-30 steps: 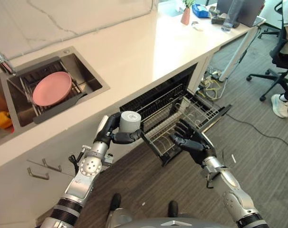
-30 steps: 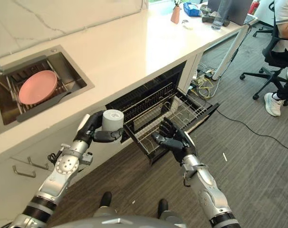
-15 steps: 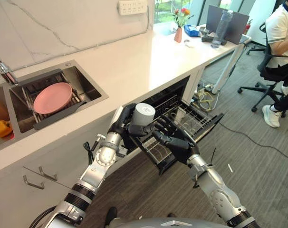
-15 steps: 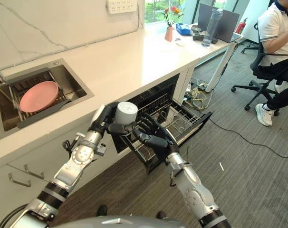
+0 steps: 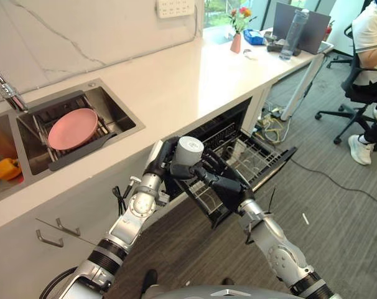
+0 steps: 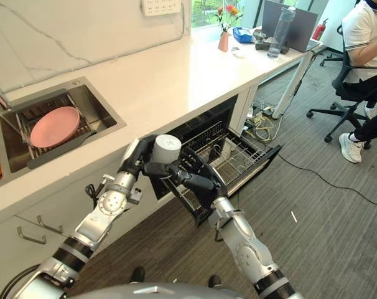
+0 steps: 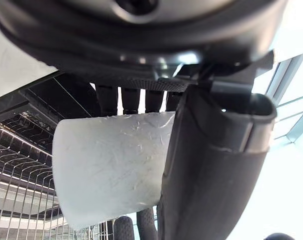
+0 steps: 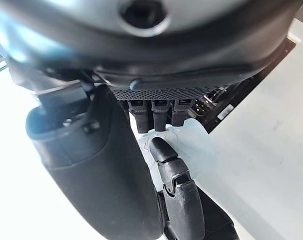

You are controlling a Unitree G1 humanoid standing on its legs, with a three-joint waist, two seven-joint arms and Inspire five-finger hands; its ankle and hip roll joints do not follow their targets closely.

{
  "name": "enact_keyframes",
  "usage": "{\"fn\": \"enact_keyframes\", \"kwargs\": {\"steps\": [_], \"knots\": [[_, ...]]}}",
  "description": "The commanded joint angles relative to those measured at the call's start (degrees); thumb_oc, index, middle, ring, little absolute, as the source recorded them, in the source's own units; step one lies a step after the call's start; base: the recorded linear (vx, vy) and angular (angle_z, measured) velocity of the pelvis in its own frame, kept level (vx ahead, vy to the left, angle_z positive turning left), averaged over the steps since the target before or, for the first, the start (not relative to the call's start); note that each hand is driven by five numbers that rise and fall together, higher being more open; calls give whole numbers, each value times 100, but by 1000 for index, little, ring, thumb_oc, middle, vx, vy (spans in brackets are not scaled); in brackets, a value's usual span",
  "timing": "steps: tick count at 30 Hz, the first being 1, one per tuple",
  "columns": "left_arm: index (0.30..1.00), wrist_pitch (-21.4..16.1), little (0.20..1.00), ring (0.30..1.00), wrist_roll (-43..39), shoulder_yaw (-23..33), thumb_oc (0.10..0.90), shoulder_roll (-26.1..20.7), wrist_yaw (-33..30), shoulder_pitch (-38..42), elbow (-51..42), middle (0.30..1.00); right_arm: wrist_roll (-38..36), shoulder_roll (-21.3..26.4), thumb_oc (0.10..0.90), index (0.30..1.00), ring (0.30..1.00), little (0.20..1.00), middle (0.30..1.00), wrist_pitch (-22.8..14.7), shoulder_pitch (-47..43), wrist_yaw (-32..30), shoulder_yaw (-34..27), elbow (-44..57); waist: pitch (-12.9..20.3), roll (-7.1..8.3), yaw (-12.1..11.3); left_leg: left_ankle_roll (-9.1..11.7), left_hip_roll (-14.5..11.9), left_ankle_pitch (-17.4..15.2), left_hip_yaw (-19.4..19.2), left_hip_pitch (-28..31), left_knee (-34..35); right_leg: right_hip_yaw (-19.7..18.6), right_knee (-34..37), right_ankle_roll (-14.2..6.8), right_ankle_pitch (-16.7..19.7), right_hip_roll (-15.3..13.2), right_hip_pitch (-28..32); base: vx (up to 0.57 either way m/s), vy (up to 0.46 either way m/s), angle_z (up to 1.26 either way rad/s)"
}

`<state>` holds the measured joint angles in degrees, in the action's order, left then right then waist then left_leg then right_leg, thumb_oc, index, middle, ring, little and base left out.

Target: Place the dishes in the dishwasher.

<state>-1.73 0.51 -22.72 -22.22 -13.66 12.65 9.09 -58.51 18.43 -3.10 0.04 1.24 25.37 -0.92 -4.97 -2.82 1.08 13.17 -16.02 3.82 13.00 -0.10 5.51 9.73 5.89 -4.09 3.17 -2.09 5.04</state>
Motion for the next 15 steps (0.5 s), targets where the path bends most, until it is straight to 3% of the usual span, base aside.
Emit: {"fn": "enact_keyframes", "kwargs": {"steps": [1, 15], "knots": [[300, -420, 300, 300, 404, -481, 400, 117, -282, 1448, 205, 300, 114, -214, 800, 900, 900, 900, 900, -373, -948, 23, -51, 189, 126, -175, -97, -214, 230, -465, -280, 472, -51, -53, -89, -532, -225, -472, -182, -17, 58, 0], [300, -304, 300, 300, 461, -1066, 400, 501, -615, 2061, 819, 300, 459, -834, 800, 900, 900, 900, 900, -446, -1744, -637, 367, -467, 161, -119, -245, -299, 325, -515, -210, 471, -51, -47, -89, -528, -166, -538, -114, -3, 8, 0]]}}
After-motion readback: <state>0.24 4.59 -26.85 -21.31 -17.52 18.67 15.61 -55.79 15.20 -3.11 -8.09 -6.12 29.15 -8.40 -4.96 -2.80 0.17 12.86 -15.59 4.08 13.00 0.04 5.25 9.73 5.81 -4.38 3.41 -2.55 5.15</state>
